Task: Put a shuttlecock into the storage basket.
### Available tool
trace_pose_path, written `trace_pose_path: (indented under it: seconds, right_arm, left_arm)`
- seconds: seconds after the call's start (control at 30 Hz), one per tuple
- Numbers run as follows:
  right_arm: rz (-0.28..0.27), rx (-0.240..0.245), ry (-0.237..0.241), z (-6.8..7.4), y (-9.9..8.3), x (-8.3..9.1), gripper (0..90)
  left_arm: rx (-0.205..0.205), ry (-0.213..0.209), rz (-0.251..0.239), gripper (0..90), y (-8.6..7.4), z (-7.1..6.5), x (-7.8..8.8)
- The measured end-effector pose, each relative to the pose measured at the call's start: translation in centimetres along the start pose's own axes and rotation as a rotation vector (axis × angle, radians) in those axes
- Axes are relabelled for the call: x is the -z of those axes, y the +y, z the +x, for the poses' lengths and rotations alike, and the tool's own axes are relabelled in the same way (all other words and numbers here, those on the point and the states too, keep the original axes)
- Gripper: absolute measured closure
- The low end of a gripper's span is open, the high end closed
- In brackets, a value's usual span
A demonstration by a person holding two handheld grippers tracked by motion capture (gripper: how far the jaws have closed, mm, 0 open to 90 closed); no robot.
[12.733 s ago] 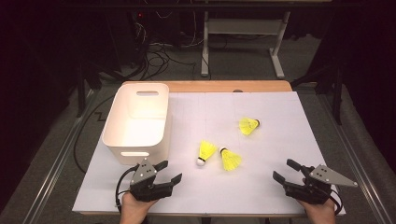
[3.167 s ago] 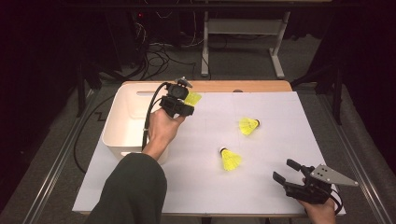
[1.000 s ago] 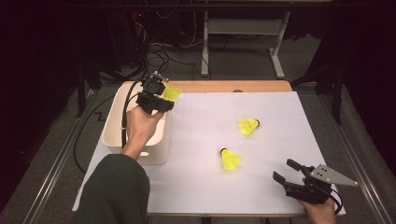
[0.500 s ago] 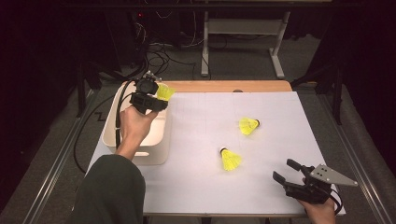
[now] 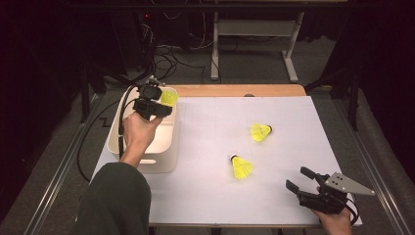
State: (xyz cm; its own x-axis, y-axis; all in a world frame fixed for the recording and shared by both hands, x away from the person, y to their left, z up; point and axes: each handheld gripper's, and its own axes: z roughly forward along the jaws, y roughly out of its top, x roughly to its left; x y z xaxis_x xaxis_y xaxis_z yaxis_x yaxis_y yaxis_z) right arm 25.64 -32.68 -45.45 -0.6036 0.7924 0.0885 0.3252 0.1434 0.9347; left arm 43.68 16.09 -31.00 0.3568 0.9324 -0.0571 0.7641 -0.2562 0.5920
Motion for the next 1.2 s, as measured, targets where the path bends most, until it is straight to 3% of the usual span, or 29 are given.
trace_pose_path:
  seconds: [0.67,1.2]
  right_arm:
    - [0.002,-0.001,0.0,0.0,0.0,0.0,25.4]
    - [0.001,-0.003,0.002,0.0,0.0,0.0,25.4]
  left_arm:
    - [0.056,0.002,0.033,62.7,-0.4,1.5,-1.2]
    - [0.08,0.0,0.103,61.8,-0.6,2.2,-2.8]
